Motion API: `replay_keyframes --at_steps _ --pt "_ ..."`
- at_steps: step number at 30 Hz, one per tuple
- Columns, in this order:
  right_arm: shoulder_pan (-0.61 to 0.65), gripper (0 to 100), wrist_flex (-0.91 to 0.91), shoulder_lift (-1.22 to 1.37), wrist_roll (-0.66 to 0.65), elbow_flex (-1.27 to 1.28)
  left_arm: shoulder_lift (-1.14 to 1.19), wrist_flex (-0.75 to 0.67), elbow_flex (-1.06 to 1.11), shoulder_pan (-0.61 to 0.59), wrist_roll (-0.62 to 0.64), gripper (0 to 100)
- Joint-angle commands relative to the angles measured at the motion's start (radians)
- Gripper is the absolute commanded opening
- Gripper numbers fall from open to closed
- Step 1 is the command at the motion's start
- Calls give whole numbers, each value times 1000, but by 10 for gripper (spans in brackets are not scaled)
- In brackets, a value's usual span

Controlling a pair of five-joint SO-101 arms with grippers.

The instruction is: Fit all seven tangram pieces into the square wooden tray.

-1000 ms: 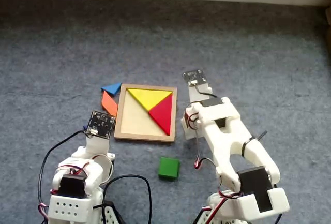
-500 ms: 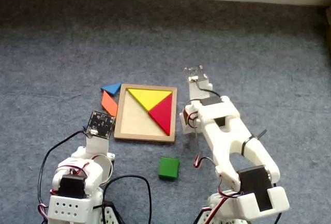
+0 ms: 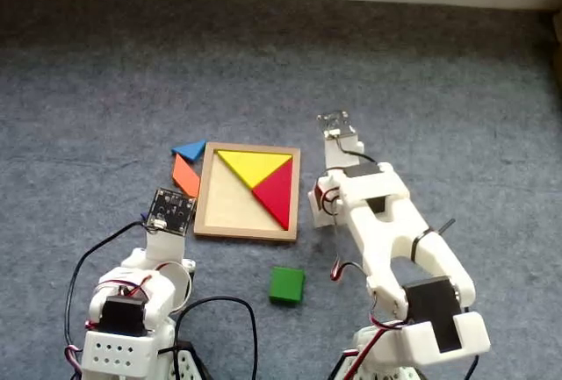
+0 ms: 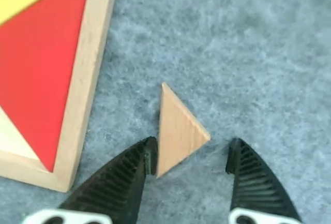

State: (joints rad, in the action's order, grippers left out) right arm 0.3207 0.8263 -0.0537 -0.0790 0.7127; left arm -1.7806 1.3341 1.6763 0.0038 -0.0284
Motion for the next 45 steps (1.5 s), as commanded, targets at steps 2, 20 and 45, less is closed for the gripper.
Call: replay_keyframes --at_steps 2,20,45 --pt "12 224 -18 47 -32 -93 -35 6 19 13 11 5" --pt "48 148 -22 61 -91 -117 -35 6 19 13 11 5" --pt "53 59 45 -213 -227 -119 -35 6 19 13 11 5"
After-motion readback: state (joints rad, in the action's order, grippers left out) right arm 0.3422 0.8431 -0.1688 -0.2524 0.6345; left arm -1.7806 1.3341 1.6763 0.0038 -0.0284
